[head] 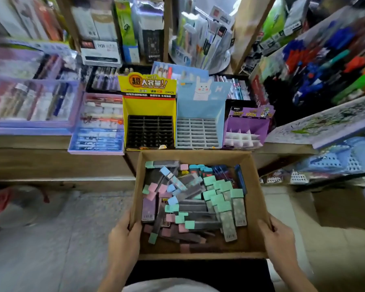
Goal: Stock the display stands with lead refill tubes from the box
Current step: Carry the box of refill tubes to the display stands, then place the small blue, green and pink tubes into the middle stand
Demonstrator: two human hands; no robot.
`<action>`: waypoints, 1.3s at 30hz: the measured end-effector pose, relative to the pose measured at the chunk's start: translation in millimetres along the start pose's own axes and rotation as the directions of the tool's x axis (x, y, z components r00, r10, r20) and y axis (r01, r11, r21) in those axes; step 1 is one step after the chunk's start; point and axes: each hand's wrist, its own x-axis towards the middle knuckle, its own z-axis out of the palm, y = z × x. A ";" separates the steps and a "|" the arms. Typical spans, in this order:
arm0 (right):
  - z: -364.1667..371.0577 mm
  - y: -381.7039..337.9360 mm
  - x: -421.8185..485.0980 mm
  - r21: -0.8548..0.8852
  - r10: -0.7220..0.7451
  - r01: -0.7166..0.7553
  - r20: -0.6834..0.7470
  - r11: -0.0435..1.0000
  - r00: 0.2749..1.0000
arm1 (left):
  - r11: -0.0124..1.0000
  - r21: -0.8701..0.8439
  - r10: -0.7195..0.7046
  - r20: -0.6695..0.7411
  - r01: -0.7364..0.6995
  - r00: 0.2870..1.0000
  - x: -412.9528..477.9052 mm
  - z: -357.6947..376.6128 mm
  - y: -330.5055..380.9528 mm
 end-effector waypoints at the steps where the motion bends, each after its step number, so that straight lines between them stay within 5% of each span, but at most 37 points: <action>1: 3.1 4.0 3.2 -0.004 0.006 -0.006 -0.002 1.000 1.000 | 1.000 -0.009 0.022 0.027 -0.021 0.999 2.4 0.9 0.2; 21: 26.9 42.7 53.7 0.031 0.044 -0.045 0.007 0.999 0.999 | 0.995 0.088 0.050 -0.036 -0.046 0.998 20.2 34.2 -19.9; 34: 19.3 34.9 74.5 -0.110 -0.002 0.010 0.079 0.994 0.997 | 0.989 0.123 0.095 -0.121 -0.080 0.988 26.6 53.8 -17.1; 39: 19.5 23.5 85.7 -0.221 -0.073 0.099 0.120 0.970 0.990 | 0.995 0.102 0.022 0.015 -0.023 1.000 42.3 49.1 -20.5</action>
